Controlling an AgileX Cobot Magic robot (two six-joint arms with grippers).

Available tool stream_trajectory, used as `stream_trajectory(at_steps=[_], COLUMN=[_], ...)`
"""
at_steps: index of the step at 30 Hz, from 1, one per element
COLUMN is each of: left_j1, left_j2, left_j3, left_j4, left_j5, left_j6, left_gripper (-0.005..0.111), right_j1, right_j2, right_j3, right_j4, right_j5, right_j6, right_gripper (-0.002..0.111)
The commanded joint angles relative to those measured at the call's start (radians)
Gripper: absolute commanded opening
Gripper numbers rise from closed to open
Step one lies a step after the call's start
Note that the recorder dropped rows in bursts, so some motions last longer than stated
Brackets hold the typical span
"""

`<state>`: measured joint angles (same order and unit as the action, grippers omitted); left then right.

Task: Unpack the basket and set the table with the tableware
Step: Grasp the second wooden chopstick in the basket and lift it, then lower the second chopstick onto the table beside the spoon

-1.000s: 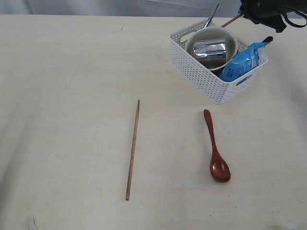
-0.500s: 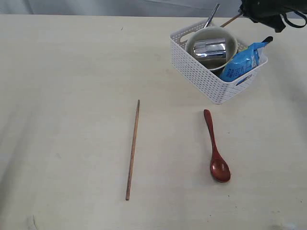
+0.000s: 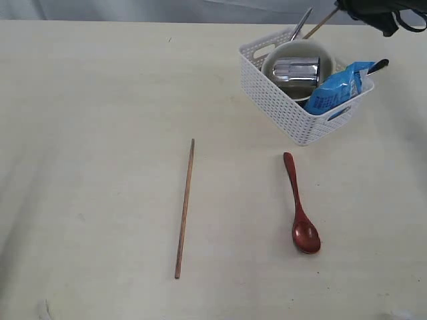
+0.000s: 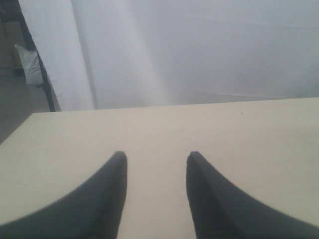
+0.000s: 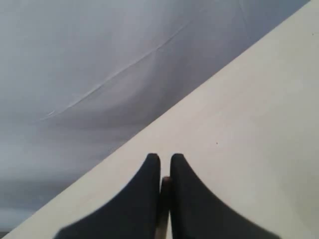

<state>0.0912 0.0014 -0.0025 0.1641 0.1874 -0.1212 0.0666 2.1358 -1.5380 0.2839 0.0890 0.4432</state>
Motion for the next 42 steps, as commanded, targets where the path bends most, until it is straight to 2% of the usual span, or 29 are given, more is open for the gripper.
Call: stream_trajectory(at_steps=[1,5,10,18,22,28,35,42], left_j1=[-0.008,-0.008,-0.008,-0.008,-0.008,-0.008,-0.008,-0.008], left_j2=[-0.001,-0.001,-0.001,-0.001,-0.001,-0.001,-0.001,-0.001], left_j3=[0.003,0.003,0.003,0.003,0.003,0.003,0.003,0.003], left_j4=[-0.005,-0.005,-0.005,-0.005,-0.005,-0.005,-0.005,-0.005], left_j5=[-0.006,-0.006,-0.006,-0.006,-0.006,-0.006,-0.006,-0.006], left_j6=[-0.005,-0.005,-0.005,-0.005,-0.005,-0.005,-0.005,-0.005], left_gripper=[0.038,0.038,0.038,0.038,0.038,0.038,0.038,0.038], right_j1=[-0.004,-0.004,-0.004,-0.004,-0.001,-0.001,0.010,0.139], right_j2=[-0.038,-0.074,-0.129,-0.251,-0.307,-0.359,-0.400,-0.409], right_j3=[-0.001,-0.008,-0.042,-0.105,-0.112,-0.112,-0.112,-0.106], right_j4=[-0.022,-0.022,-0.022,-0.022,-0.065,-0.037,-0.011,0.000], right_j5=[-0.031,-0.060,-0.060,0.009,0.119,0.256,0.573,0.855], right_j6=[-0.023,-0.042,-0.156,-0.283,-0.412,-0.411,-0.422,-0.425], right_gripper=[0.000,0.000,0.000,0.000,0.000,0.000,0.000,0.000])
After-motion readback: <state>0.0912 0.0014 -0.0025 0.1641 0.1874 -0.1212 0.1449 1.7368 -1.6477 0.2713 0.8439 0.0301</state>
